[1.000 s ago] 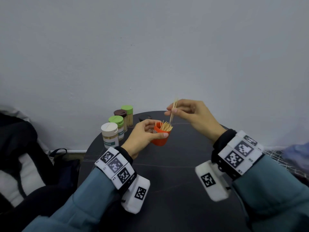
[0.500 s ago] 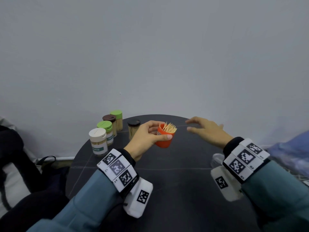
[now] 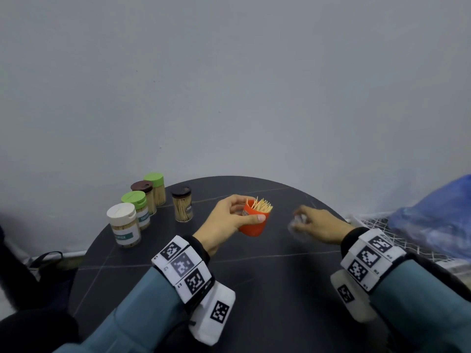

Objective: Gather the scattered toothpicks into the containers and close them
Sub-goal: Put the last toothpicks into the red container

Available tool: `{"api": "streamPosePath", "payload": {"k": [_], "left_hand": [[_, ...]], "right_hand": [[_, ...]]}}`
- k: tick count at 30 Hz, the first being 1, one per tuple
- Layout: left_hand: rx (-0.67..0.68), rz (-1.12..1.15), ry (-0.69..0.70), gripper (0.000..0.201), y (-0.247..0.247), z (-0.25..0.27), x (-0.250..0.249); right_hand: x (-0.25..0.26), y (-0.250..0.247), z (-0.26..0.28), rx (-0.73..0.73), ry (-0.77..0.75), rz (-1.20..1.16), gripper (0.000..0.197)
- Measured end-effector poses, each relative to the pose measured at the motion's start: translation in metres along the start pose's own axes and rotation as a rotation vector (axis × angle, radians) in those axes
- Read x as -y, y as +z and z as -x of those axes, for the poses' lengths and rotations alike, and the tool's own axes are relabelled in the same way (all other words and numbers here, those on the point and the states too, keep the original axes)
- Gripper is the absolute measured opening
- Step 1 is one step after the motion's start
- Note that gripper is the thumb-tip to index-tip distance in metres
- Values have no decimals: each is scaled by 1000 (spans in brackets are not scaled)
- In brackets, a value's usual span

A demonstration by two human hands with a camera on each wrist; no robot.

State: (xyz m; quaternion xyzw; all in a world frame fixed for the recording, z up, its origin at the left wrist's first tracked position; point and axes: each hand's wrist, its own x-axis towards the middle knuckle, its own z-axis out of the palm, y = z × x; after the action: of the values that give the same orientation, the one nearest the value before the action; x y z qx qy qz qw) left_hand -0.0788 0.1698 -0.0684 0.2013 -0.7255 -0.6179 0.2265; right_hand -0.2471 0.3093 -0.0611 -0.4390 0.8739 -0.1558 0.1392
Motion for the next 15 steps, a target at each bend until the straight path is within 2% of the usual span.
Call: {"api": "streamPosePath", "payload": {"k": [2, 4, 7, 12, 15], "left_hand": [[-9, 1, 5, 51, 2, -2, 0], [-14, 0, 9, 50, 3, -3, 1], [8, -33, 22, 50, 6, -5, 1], [56, -74, 43, 48, 11, -4, 0], [66, -88, 53, 48, 11, -4, -1]], "right_hand": [[11, -5, 7, -143, -67, -397, 23], [22, -7, 13, -269, -130, -599, 24], [35, -4, 18, -255, -181, -586, 27], [49, 2, 19, -152, -118, -636, 30], [49, 0, 22, -172, -152, -588, 29]]}}
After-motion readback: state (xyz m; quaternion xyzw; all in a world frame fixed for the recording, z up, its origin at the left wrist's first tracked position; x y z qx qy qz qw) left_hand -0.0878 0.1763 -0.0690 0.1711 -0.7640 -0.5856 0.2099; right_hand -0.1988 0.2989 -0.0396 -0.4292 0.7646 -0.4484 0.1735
